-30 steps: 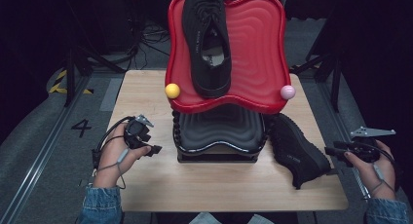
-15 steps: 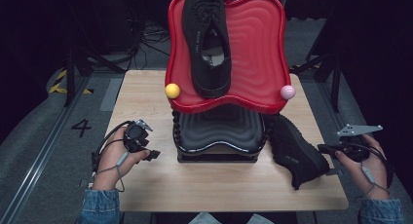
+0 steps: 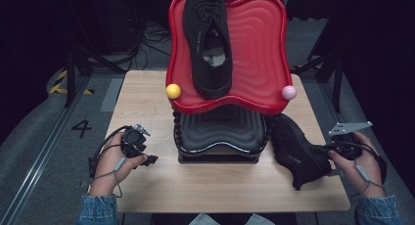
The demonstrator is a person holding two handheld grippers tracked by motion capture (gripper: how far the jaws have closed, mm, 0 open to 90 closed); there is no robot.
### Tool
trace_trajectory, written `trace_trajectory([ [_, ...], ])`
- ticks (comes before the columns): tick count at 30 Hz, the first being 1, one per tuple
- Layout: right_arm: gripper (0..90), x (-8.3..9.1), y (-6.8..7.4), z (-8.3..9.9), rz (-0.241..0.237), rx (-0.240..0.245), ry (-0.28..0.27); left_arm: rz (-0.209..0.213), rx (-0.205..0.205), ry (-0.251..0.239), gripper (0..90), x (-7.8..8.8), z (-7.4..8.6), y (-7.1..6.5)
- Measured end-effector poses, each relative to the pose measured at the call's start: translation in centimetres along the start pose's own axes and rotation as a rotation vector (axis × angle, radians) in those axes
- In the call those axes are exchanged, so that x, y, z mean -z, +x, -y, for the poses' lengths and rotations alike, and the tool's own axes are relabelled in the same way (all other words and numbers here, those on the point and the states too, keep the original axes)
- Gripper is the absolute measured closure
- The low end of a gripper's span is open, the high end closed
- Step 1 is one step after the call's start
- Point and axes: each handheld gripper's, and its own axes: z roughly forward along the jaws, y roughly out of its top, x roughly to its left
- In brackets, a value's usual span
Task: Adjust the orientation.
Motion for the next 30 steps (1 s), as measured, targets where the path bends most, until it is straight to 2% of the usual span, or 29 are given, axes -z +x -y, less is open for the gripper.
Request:
trace_trajectory([
  [2, 90.0, -0.5, -0.4, 0.2, 0.003, -0.007, 0.027, 0.003, 0.009, 0.010, 35.9, -0.1, 0.0, 0.0],
  [4, 90.0, -0.7, -0.7, 0.3, -0.014, -0.025, 0.012, 0.003, 0.000, 0.006, 35.7, -0.2, 0.0, 0.1],
  [7, 90.0, -0.6, -1.2, 0.4, -0.007, -0.045, 0.006, 0.005, 0.004, 0.010, 35.5, -0.2, 0.0, 0.1],
  [10, 90.0, -0.6, -1.3, 0.4, -0.021, -0.049, 0.005, 0.005, 0.004, 0.012, 35.5, -0.2, 0.0, 0.2],
  [12, 90.0, -0.6, -1.4, 0.2, -0.012, -0.041, 0.025, -0.002, 0.000, 0.012, 35.4, -0.2, 0.0, 0.4],
  [17, 90.0, -0.6, -1.7, -0.6, 0.001, -0.032, 0.077, 0.015, 0.005, 0.010, 35.4, -0.4, 0.1, 0.5],
  [23, 90.0, -0.5, -2.2, -1.5, 0.046, -0.017, 0.129, 0.021, 0.000, 0.006, 35.3, -0.4, -0.1, 0.8],
  [30, 90.0, -0.2, -3.7, -1.8, 0.087, -0.051, 0.162, 0.036, -0.022, -0.001, 35.0, -0.7, -1.0, 0.7],
])
